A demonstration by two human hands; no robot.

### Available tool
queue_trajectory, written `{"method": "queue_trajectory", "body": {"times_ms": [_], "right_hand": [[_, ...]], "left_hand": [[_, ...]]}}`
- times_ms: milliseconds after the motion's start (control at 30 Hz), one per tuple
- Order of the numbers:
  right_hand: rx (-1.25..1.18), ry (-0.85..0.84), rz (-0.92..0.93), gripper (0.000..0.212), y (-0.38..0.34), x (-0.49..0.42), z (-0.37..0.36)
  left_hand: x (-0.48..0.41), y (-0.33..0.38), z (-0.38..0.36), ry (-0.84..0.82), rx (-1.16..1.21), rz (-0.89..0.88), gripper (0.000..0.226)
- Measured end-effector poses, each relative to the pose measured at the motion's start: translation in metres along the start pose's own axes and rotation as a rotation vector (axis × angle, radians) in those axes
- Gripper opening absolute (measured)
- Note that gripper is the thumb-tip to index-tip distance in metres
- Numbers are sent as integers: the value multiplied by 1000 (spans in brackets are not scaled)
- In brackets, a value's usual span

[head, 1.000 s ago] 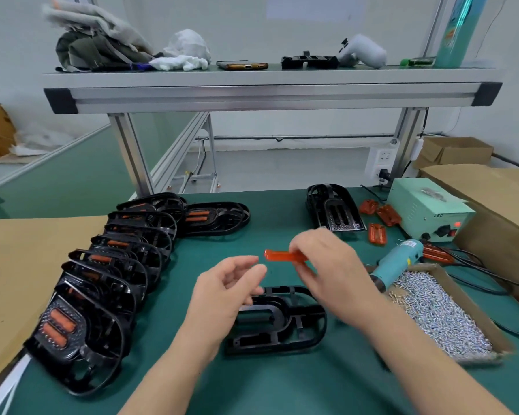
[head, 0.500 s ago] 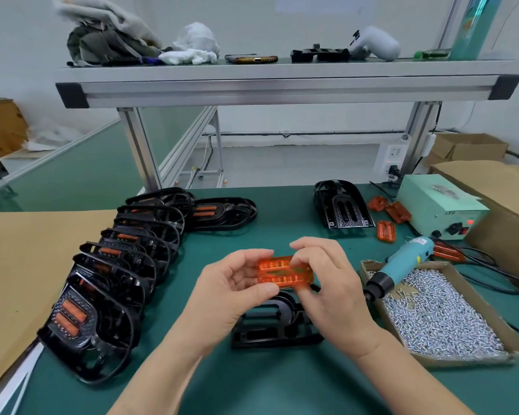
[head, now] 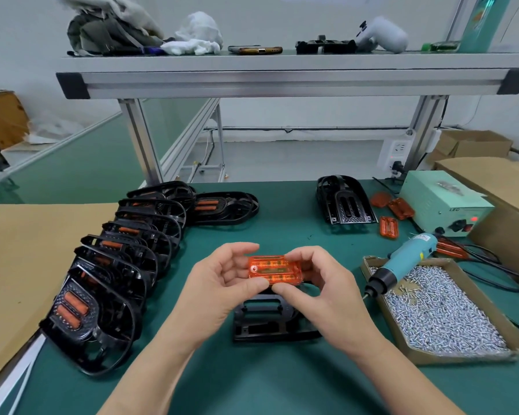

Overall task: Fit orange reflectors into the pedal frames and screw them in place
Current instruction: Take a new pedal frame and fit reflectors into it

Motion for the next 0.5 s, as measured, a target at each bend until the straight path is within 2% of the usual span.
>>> {"method": "queue_trajectory", "body": {"times_ms": [100,200,300,500], "right_hand": [[-59,2,-27,39,3,1,-2],[-91,17,-51,49,8,2,-3],[-70,19,-56,56,11,2,-5],[15,7,-63,54,14,2,-7]], "left_hand": [[2,-2,2,-13,1,15,46],[3,-5,3,-56,-16,52,52],[3,-9,5,-87,-36,83,51],[4,-18,12,-81,-111,106,45]]}}
Point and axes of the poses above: each hand's wrist, its own x-axis away from the middle knuckle, its own z-axis out of the back of the hand, y = z × x, the point moved 8 cm from there along -x, towards the middle knuckle, and after that the axes turned 15 degrees about -y, right-handed, at the moved point
